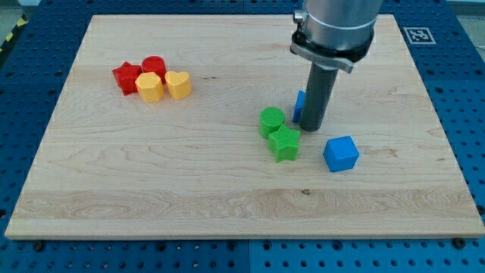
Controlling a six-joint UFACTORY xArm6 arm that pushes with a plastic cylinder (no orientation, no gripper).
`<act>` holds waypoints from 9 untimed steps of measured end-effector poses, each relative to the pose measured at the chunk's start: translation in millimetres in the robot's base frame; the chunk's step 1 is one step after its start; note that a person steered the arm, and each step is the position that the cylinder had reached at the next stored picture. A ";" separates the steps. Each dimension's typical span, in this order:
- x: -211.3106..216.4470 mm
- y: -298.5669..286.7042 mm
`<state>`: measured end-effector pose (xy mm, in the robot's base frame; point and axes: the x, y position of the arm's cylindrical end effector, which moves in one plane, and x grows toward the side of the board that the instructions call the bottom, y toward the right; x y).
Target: Adjust the green and blue blocks diagonal to each other
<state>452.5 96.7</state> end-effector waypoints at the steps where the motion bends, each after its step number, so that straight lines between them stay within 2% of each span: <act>1: -31.9 -3.6; 3: -31.4 -5.2; 4: -1.6 1.1; 6: 18.9 -56.9; 7: 18.4 -59.4; 8: 2.9 -42.4; 9: -1.1 6.1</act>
<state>451.4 102.8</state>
